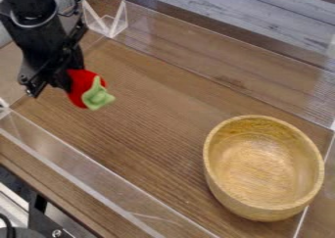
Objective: Move the red object to the left side of the table
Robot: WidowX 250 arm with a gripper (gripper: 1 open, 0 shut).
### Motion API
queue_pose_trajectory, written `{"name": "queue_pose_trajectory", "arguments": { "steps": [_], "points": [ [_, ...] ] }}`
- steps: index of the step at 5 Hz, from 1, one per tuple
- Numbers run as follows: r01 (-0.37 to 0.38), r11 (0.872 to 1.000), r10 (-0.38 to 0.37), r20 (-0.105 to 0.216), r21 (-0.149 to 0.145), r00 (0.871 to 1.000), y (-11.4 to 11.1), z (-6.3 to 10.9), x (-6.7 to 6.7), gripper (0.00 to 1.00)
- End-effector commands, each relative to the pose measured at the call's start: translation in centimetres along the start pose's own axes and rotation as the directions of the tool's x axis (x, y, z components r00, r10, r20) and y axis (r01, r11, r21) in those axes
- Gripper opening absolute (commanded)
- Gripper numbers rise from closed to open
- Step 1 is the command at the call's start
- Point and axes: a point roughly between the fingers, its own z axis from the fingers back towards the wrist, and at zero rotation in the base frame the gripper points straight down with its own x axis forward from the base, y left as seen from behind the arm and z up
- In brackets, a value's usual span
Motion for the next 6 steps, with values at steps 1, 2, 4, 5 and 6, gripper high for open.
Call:
{"name": "queue_pose_trajectory", "arguments": {
  "steps": [1, 2, 4, 5, 6],
  "points": [
    [-0.033, 0.999, 0.034, 0.033, -0.03, 0.999, -1.3, 0.3, 0.7, 0.0],
    [-0.058, 0.998, 0.059, 0.047, -0.026, 0.997, -1.6, -0.2, 0.8, 0.0],
    [-0.014, 0.999, 0.015, 0.042, -0.03, 0.999, -0.8, -3.0, 2.2, 0.0],
    [-0.036, 0.999, 0.037, 0.053, -0.028, 0.998, -0.9, -3.8, 3.0, 0.0],
    [-0.055, 0.998, 0.057, 0.062, -0.029, 0.996, -1.3, -4.6, 3.4, 0.0]
  ]
}}
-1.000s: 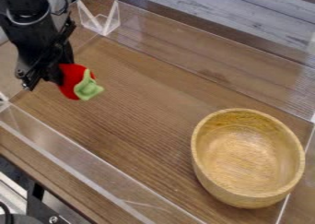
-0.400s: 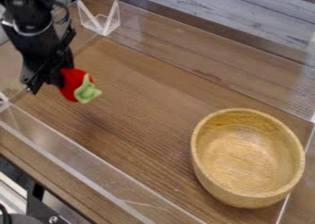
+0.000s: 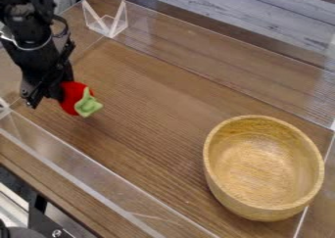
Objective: Move the red object to the left side of the table
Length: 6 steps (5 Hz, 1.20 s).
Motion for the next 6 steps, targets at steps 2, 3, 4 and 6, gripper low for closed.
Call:
{"name": "queue_pose_trajectory", "arguments": {
  "steps": [2, 3, 4, 6],
  "points": [
    [0.095, 0.993, -0.095, -0.005, -0.064, 0.995, -3.3, 0.9, 3.2, 0.0],
    [0.142, 0.988, -0.143, -0.013, -0.069, 0.99, -3.5, 0.9, 4.7, 0.0],
    [0.163, 0.984, -0.164, -0.01, -0.069, 0.986, -3.0, -0.6, 4.6, 0.0],
    [0.181, 0.982, -0.181, 0.002, -0.056, 0.983, -2.8, -2.3, 4.0, 0.0]
  ]
}}
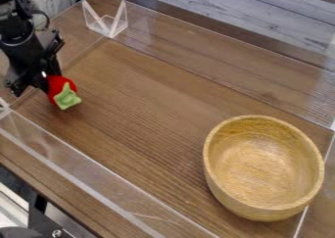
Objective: Move the red object to the left side of the table
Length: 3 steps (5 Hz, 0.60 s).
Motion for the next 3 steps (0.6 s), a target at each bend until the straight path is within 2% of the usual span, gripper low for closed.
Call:
{"name": "queue_pose_trajectory", "arguments": {
  "steps": [1, 3],
  "points": [
    [0.001, 1.0, 0.0, 0.037, -0.023, 0.999, -1.4, 0.7, 0.8, 0.0],
    [0.024, 1.0, -0.024, 0.036, -0.011, 0.999, -1.7, -0.1, -0.9, 0.0]
  ]
}}
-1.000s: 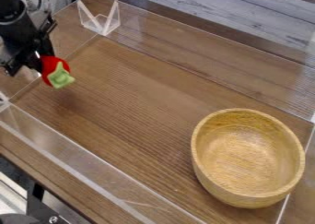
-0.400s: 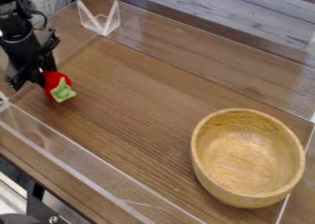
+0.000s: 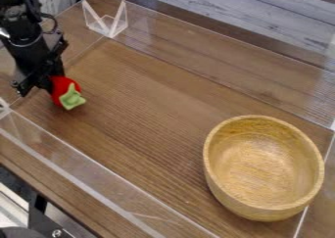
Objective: Move the red object to the left side of the table
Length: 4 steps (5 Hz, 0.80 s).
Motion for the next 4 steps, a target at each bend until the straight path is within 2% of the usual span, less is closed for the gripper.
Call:
{"name": "queue_pose_trajectory", "arguments": {
  "steps": [1, 2, 3, 4],
  "points": [
    [0.009, 1.0, -0.009, 0.017, -0.012, 1.0, -0.6, 0.7, 1.0, 0.0],
    [-0.021, 1.0, 0.021, 0.03, 0.002, 0.999, -0.3, 1.3, 0.8, 1.0],
    [-0.048, 0.999, 0.047, 0.043, 0.013, 0.998, 0.0, 2.0, 0.6, 1.0],
    [-0.022, 1.0, 0.022, 0.031, -0.007, 0.999, -1.6, 3.0, 0.5, 1.0]
  ]
}}
